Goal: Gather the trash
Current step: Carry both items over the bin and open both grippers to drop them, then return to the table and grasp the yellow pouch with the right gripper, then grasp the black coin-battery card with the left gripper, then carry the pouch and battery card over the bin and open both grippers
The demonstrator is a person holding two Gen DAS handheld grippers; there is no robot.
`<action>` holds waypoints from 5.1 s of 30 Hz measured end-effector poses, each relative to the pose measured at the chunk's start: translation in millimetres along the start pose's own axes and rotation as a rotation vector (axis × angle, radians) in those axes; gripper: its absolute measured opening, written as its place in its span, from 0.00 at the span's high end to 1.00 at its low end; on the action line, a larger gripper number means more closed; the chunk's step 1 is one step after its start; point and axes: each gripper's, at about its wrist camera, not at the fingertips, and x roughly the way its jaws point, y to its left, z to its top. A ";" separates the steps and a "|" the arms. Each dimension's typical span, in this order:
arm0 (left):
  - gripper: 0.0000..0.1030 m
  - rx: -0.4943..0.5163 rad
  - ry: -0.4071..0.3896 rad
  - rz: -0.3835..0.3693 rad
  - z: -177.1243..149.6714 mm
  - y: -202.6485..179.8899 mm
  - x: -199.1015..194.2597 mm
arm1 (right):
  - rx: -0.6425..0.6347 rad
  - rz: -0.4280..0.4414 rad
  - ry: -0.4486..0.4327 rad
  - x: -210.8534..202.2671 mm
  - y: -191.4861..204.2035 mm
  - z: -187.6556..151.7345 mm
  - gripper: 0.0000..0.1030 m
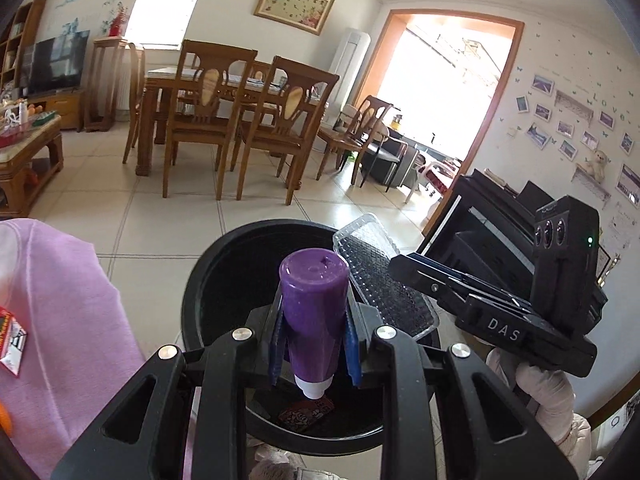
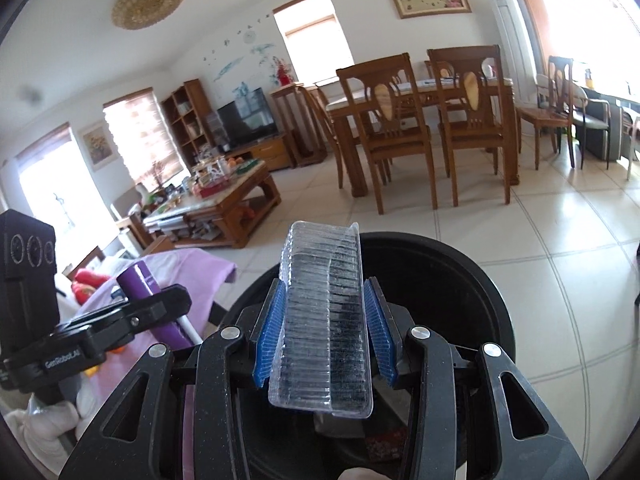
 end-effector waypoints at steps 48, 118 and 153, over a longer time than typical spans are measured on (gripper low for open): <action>0.20 0.217 -0.076 0.182 -20.5 -36.4 -44.2 | 0.017 -0.041 0.045 40.7 23.8 -14.3 0.28; 0.50 -0.049 0.276 0.550 -119.0 267.8 -229.4 | -0.546 0.396 0.338 130.5 403.1 -88.3 0.96; 0.97 -0.131 -0.057 0.453 -59.4 202.8 -248.4 | -0.386 0.383 0.181 64.2 316.9 -36.0 0.96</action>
